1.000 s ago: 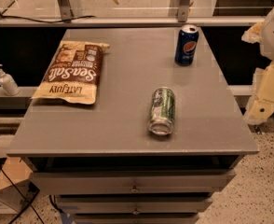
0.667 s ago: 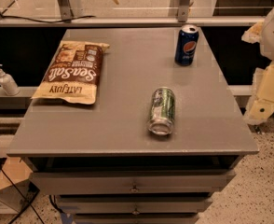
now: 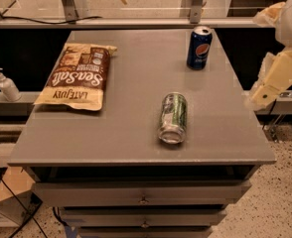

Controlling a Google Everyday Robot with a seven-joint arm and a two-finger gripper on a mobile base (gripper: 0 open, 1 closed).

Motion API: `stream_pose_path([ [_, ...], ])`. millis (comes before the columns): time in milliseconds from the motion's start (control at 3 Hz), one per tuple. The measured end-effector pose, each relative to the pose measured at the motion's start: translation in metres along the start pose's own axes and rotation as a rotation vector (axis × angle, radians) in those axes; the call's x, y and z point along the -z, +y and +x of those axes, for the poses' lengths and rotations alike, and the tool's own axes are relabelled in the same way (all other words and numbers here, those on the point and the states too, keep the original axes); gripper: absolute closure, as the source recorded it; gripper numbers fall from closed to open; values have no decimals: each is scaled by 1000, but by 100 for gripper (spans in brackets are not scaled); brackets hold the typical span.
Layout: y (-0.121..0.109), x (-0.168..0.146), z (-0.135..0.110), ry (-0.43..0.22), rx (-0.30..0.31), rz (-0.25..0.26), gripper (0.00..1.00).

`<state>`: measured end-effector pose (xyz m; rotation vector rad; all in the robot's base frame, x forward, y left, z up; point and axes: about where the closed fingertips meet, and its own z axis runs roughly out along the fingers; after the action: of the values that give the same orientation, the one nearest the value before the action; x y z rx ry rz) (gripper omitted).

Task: Knock pepsi can over

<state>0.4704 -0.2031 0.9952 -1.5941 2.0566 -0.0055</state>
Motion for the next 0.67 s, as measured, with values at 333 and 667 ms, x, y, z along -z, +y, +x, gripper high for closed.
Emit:
stream_pose_path([
  [333, -34, -17, -6, -71, -27, 27, 0],
  [667, -38, -20, -5, -77, -31, 27, 0],
])
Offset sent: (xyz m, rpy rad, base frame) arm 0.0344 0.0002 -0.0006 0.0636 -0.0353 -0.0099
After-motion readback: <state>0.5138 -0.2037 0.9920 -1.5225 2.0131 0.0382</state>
